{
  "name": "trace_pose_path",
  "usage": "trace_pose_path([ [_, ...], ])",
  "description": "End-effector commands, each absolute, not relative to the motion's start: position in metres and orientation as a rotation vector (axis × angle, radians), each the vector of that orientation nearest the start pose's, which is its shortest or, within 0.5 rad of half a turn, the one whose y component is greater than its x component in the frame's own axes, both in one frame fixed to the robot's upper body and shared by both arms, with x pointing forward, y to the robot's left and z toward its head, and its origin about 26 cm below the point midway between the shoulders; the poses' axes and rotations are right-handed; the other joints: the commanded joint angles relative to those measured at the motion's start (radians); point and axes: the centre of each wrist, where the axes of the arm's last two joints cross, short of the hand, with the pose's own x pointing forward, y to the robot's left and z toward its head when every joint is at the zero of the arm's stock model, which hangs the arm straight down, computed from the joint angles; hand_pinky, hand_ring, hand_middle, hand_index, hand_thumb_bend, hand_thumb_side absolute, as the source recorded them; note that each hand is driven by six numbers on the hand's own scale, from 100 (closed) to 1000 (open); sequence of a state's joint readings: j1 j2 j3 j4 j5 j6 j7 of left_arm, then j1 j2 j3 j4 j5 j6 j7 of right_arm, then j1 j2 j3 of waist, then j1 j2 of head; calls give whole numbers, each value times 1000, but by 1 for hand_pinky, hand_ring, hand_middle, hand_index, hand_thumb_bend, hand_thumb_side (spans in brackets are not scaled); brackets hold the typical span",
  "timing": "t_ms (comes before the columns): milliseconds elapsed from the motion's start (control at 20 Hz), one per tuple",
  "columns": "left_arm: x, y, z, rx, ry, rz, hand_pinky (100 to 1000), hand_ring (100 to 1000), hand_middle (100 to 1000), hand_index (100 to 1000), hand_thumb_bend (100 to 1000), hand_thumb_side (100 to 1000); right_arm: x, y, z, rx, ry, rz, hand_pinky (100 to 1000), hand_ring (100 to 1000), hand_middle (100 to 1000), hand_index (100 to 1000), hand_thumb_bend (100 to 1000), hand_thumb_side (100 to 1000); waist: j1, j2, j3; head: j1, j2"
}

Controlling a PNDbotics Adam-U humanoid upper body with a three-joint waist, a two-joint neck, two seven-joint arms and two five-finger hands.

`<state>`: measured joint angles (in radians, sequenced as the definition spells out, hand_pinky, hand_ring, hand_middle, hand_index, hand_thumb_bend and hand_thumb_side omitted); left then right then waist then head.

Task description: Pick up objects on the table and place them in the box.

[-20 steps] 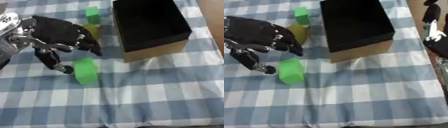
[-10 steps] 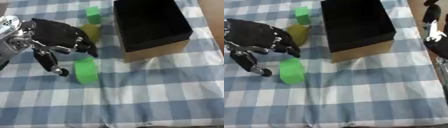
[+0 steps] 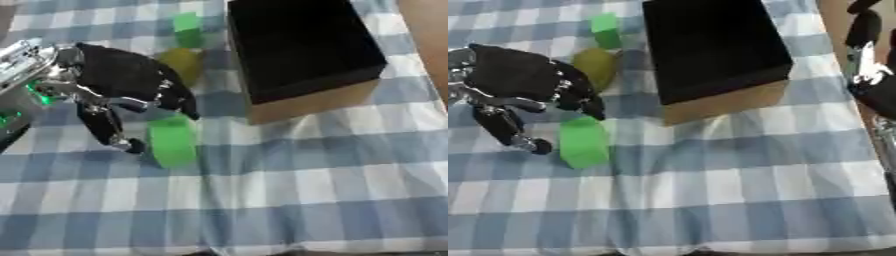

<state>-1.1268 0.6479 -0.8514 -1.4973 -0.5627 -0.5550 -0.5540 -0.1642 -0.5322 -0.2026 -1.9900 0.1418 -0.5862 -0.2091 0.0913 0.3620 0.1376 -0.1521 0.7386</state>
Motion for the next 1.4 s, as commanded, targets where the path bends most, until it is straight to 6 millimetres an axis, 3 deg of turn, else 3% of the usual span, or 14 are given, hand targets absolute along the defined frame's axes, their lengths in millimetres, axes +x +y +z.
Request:
trace_pose_path([
  [50,389,130,267,-322,859,2607,912,869,839,934,489,147,277,-349,214,758,3257,-570,920,1000,465,903,100,470,6,-4,0,2,3],
  [450,390,129,259,-330,820,2623,911,868,842,930,480,131,277,-348,214,754,3261,-559,921,1000,464,903,100,470,7,1,-3,3,3],
  [850,397,132,245,-323,789,2665,903,859,819,914,391,100,277,-348,214,753,3268,-544,923,1000,463,904,100,470,6,5,-6,5,1],
  [1200,400,129,240,-281,831,2673,872,809,718,837,297,130,277,-348,213,756,3273,-532,923,1000,462,905,100,470,4,5,-8,7,1],
  [1400,399,127,246,-265,893,2651,849,766,621,763,300,112,277,-347,212,757,3277,-535,924,1000,460,905,100,470,3,5,-7,7,0],
])
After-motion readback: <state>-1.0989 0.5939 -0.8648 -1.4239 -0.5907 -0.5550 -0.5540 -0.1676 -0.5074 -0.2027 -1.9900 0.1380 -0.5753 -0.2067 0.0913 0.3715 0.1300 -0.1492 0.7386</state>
